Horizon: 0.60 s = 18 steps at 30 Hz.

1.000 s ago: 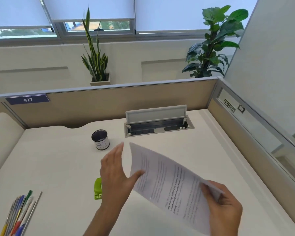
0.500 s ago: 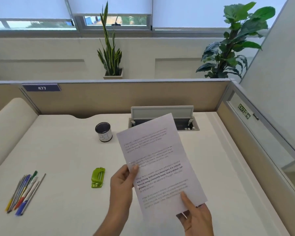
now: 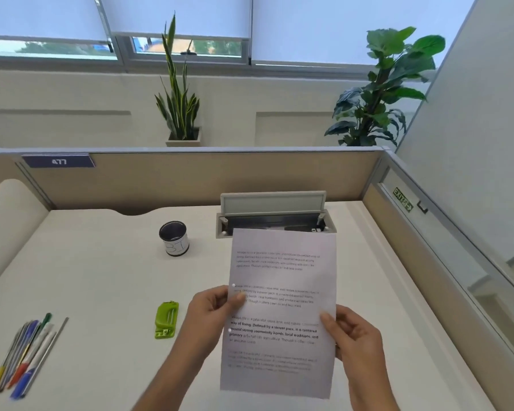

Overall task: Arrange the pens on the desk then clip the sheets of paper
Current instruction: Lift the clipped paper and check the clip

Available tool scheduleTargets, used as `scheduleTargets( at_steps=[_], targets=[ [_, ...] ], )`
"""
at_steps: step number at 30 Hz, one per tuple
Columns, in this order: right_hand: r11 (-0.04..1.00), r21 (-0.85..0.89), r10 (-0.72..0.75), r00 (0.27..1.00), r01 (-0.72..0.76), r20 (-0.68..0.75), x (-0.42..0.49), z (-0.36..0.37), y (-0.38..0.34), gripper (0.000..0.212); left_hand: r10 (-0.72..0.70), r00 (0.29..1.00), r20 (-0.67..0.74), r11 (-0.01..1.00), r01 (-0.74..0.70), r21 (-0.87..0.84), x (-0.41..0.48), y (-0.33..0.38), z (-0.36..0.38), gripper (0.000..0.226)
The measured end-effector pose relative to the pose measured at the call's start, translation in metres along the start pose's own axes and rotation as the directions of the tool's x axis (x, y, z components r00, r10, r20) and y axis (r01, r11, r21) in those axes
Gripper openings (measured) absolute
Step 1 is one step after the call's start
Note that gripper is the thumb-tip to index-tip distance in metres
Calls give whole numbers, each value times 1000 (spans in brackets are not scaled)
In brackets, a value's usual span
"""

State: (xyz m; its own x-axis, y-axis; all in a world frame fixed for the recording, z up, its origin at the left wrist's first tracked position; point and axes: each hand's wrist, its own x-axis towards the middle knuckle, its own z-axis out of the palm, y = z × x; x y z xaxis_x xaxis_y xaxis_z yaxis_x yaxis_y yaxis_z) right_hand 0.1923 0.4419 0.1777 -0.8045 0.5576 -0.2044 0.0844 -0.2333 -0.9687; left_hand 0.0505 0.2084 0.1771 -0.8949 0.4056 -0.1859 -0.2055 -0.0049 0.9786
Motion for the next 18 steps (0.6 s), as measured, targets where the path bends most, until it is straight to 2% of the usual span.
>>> scheduleTargets(
  at_steps=[8, 14, 18],
  targets=[
    [999, -34, -40, 986, 35, -160, -14, 13, 15, 10, -14, 996, -83, 1000, 13, -18, -3, -15, -17, 4],
    [990, -112, -108, 964, 83, -242, -15, 11, 25, 11, -19, 992, -126, 999, 23, 37, -1, -28, -14, 6],
    [978, -178, -154, 948, 107, -277, -4, -3, 27, 19, -3, 992, -129, 985, 25, 168, 12, -31, 0, 15]
  ],
)
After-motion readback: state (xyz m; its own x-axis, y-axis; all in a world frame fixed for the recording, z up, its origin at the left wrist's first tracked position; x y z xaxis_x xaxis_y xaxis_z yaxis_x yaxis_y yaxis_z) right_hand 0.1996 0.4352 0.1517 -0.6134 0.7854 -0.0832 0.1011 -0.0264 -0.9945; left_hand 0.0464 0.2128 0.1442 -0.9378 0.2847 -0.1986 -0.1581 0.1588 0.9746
